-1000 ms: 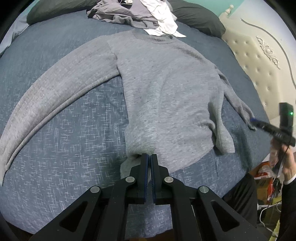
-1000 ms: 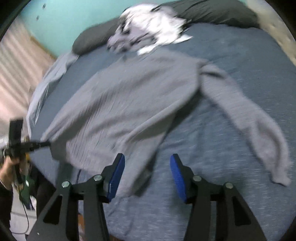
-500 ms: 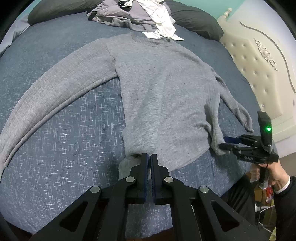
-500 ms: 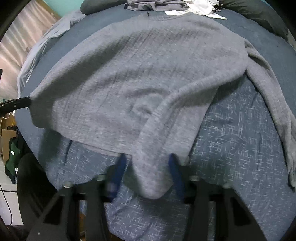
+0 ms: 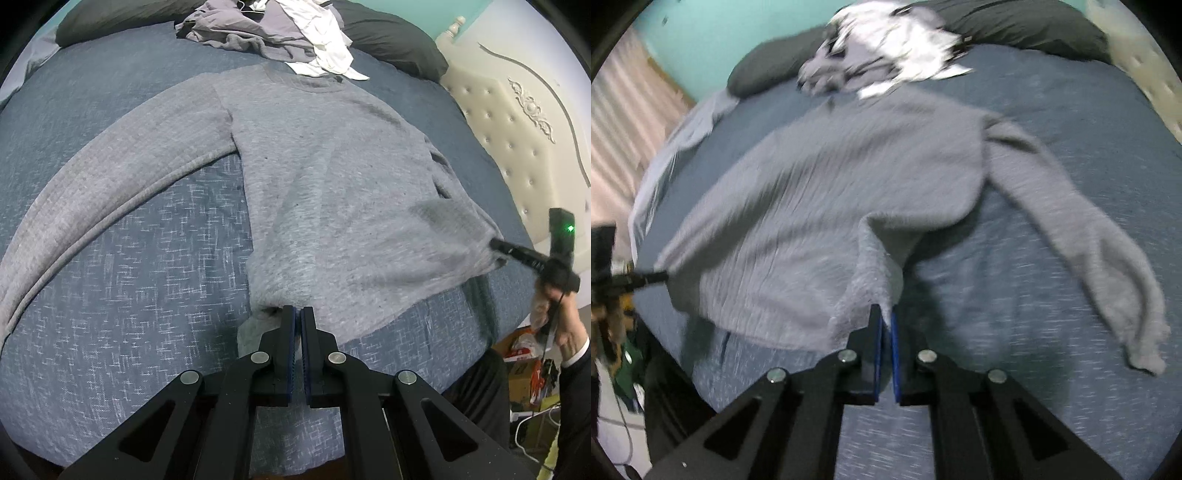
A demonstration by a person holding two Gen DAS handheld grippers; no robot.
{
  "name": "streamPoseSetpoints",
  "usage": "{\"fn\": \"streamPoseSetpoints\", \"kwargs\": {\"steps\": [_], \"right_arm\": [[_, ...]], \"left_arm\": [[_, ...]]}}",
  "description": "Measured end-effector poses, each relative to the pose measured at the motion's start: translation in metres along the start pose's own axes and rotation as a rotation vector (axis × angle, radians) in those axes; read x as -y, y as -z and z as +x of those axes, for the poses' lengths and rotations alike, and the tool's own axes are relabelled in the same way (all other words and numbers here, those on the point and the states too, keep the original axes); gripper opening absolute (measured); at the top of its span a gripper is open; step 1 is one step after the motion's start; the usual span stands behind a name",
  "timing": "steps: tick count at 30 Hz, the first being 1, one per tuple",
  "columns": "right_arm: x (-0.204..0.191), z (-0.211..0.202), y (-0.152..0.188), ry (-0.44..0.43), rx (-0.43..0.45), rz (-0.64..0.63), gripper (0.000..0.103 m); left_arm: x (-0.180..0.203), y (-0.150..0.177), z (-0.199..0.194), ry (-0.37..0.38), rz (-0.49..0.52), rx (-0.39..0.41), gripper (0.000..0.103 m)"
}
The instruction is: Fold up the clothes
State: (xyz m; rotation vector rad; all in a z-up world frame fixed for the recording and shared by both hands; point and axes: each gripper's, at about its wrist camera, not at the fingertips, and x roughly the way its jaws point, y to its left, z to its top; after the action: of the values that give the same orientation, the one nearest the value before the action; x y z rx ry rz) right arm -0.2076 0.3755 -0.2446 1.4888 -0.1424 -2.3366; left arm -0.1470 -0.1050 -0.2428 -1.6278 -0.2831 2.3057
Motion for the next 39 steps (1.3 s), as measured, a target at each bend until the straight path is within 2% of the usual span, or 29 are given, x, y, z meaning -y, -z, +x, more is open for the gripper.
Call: {"fn": "streamPoseSetpoints", "kwargs": {"steps": [5,9,12,19,22,25,32,35,39], "right_arm": [[0.036,-0.020,-0.002,0.033,0.038,0.054,0.004],[0.062,-0.016,0.011,0.077,0.015,0.093,0.004],[0.079,-0.009,0.026,0.094,-0.009,0.121,0.004],[0.110,-0.004,0.049,0.129,-0.028,0.183,0.004],[0.114,-0.004,0.050,0.134,-0.025,0.195,0.004],[0.113,-0.004,0.050,0.134,-0.023,0.196,0.004],[0.111,-0.005,0.050,0.130,-0.023,0.182,0.004],[0.108,-0.007,0.051,0.130,-0.019,0.178,0.004],[0.103,-0.007,0.050,0.131,-0.021,0.169,0.004]], "left_arm": [[0.006,-0.001,0.008,0.018,0.011,-0.015,0.004],[0.008,0.001,0.019,0.014,0.023,-0.038,0.004],[0.002,0.002,0.029,0.006,0.000,-0.052,0.009],[-0.013,0.008,0.041,-0.020,-0.032,-0.076,0.011],[-0.010,0.015,0.055,-0.026,-0.014,-0.115,0.012],[-0.003,0.021,0.067,-0.002,0.003,-0.142,0.020],[0.021,0.030,0.069,0.067,0.084,-0.143,0.027],[0.034,0.034,0.067,0.026,0.178,-0.148,0.037],[0.037,0.041,0.071,0.011,0.216,-0.168,0.039]]}}
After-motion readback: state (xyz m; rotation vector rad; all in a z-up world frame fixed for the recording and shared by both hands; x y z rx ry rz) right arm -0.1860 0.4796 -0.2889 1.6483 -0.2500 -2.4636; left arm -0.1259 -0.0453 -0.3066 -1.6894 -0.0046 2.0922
